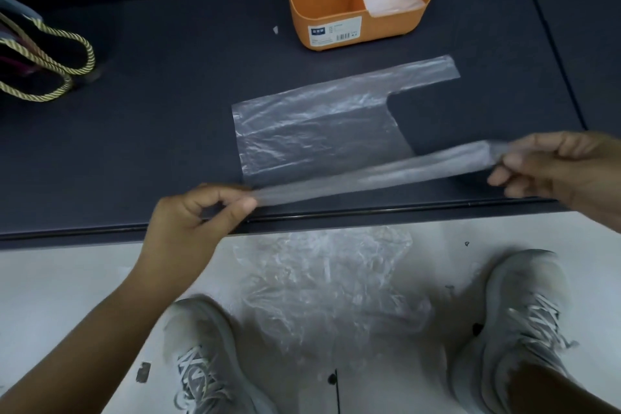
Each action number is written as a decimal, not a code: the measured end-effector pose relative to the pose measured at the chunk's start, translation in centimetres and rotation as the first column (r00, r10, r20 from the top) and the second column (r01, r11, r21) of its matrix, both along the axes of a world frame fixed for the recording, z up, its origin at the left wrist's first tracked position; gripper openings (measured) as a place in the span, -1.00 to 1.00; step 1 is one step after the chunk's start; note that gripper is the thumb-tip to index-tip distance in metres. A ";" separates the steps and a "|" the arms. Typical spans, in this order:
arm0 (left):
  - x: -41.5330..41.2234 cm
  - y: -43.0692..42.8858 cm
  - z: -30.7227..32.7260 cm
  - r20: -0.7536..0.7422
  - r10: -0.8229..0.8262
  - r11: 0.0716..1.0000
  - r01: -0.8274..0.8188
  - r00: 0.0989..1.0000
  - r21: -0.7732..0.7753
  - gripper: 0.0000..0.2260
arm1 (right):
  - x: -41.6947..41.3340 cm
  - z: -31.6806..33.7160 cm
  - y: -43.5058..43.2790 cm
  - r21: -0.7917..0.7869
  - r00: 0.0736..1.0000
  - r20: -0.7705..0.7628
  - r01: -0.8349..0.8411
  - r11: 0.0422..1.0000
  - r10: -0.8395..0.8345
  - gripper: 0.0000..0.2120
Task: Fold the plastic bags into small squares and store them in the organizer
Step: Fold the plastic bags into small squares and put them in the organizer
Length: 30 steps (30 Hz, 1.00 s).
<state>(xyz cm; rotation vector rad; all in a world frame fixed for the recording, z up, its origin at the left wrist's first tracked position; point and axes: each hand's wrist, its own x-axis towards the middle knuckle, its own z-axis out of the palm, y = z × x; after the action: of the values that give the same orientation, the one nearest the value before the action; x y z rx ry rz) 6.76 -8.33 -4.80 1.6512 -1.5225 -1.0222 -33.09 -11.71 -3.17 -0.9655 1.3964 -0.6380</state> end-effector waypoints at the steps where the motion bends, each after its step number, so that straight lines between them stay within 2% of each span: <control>1: 0.0 -0.6 0.3 -0.036 0.051 0.998 -0.051 0.998 0.023 -0.89 | 0.5 0.0 -0.3 -0.056 0.999 -0.031 0.018 0.998 -0.019 -0.36; 4: -0.4 -2.9 0.8 -0.121 0.155 0.988 -0.151 0.980 0.040 -0.90 | 1.5 -0.1 -2.2 -0.153 0.989 -0.083 0.111 0.982 -0.124 -0.60; 6: -0.7 -4.7 0.6 -0.136 0.204 0.979 -0.201 0.970 0.034 -0.89 | 1.8 -0.7 -4.3 -0.219 0.961 -0.206 0.137 0.966 -0.183 -0.79; 7: -0.7 -5.7 0.3 -0.130 0.221 0.975 -0.218 0.967 0.034 -0.89 | 1.9 -1.0 -5.6 -0.261 0.941 -0.270 0.131 0.957 -0.202 -0.82; 12: -1.0 -10.4 -1.6 -0.091 0.271 0.962 -0.266 0.958 0.064 -0.76 | 2.6 -3.2 -10.6 -0.323 0.891 -0.395 0.094 0.942 -0.225 -0.83; 17: -0.6 -12.4 -3.7 0.068 0.279 0.959 -0.281 0.958 0.031 -0.76 | 2.9 -4.8 -12.7 -0.328 0.822 -0.522 0.052 0.943 -0.226 -0.72; 20: -0.5 -12.8 -4.1 0.190 0.273 0.962 -0.270 0.943 -0.042 -0.79 | 3.1 -5.2 -13.3 -0.335 0.728 -0.648 -0.011 0.942 -0.222 -0.75; 22: -0.7 -12.5 -4.3 0.255 0.284 0.959 -0.270 0.924 -0.091 -0.89 | 3.6 -5.1 -13.2 -0.347 0.657 -0.713 -0.027 0.938 -0.245 -0.75; 23: -0.8 -12.3 -4.3 0.328 0.300 0.953 -0.264 0.896 -0.150 -0.77 | 4.1 -4.9 -13.0 -0.359 0.627 -0.731 -0.015 0.933 -0.271 -0.72; 25: -1.3 -11.8 -4.4 0.516 0.285 0.941 -0.133 0.808 -0.311 -0.62 | 5.5 -4.0 -12.4 -0.410 0.561 -0.758 -0.012 0.912 -0.333 -0.68; 27: -2.3 -11.3 -4.4 0.642 0.185 0.914 0.110 0.744 -0.391 -0.60 | 8.0 -2.9 -11.7 -0.540 0.522 -0.753 -0.146 0.829 -0.399 -0.75; 29: -3.2 -10.8 -5.0 0.740 -0.007 0.906 0.317 0.672 -0.280 -0.55 | 11.9 -1.9 -11.1 -0.623 0.609 -0.717 -0.342 0.703 -0.339 -0.79; 30: -3.6 -10.6 -5.4 0.765 -0.093 0.913 0.361 0.637 -0.190 -0.52 | 14.1 -1.8 -10.8 -0.617 0.662 -0.714 -0.441 0.651 -0.228 -0.75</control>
<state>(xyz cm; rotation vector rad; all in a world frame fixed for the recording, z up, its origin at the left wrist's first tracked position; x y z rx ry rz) 3.20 -18.90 -10.23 1.7373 -2.3413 -0.1091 -18.95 -22.52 -4.99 -2.2085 1.7768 -0.7827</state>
